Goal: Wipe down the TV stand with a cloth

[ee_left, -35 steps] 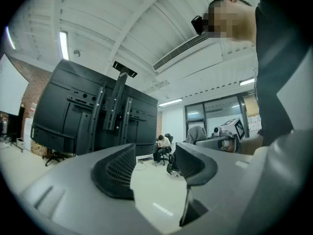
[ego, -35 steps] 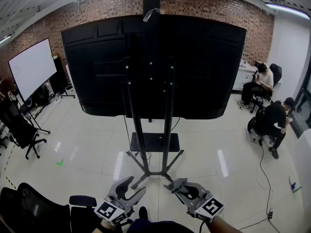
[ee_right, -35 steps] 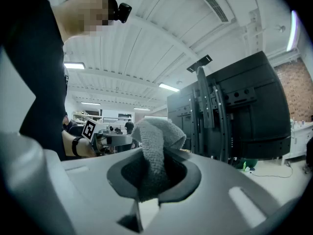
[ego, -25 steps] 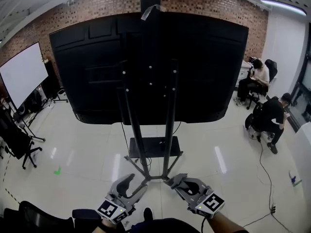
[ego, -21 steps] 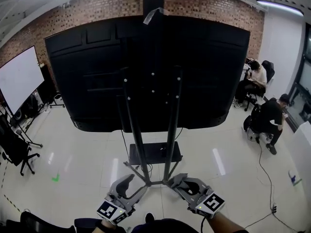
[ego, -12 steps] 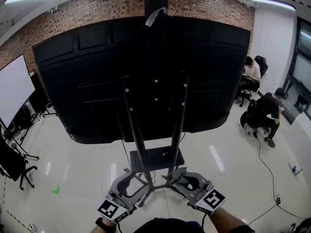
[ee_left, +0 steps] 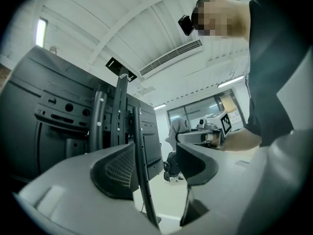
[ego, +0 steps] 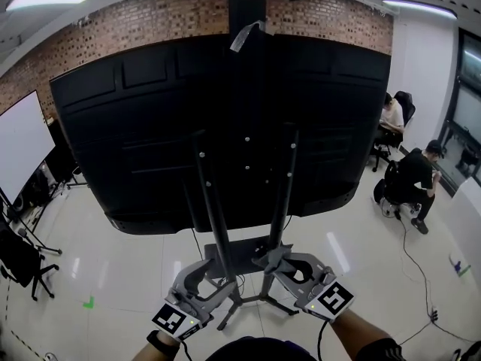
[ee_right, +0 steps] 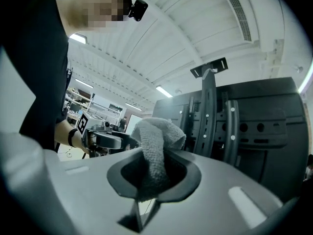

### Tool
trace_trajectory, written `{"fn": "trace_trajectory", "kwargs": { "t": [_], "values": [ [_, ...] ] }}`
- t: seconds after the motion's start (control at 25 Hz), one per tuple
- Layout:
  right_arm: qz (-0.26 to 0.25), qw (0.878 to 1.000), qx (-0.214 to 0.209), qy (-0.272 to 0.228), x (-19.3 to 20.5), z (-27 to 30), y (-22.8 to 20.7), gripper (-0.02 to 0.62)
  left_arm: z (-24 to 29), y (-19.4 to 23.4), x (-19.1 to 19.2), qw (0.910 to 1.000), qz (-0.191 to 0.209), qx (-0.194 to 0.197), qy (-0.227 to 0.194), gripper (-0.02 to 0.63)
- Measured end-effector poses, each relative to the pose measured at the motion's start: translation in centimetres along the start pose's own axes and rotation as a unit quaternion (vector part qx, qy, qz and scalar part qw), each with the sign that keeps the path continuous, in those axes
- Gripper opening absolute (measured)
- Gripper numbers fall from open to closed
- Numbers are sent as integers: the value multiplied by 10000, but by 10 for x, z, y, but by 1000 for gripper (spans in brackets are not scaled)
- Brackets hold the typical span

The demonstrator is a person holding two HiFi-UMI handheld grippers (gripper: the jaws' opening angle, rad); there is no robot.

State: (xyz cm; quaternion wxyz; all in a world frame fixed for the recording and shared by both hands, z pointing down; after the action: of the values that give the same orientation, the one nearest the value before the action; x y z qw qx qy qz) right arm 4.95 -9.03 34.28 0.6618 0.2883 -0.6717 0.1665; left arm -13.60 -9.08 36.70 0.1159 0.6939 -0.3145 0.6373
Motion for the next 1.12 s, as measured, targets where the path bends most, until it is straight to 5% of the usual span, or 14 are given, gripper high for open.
{"fn": "trace_trajectory", "kwargs": {
  "t": [0.56, 1.12],
  "values": [
    [-869, 9954, -125, -383, -102, 45, -80, 38, 70, 53, -110, 9883, 1375, 215, -621, 293],
    [-1772, 9822, 391, -490, -246, 90, -192, 40, 147, 139, -202, 9885, 1349, -52, -683, 291]
  ]
}}
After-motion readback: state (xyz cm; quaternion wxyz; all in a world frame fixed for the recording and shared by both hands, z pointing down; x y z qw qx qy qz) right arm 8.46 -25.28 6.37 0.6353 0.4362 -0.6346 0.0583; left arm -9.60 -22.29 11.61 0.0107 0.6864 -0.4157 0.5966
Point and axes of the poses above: the fingertips, and each gripper's own axes: z forward along the fingers, y to its left, x out of its underside, the point moved 6 cm from there along -z, backward along the fingers, and after that the axes turned 8 degrees about z, right-handed, at the moved point
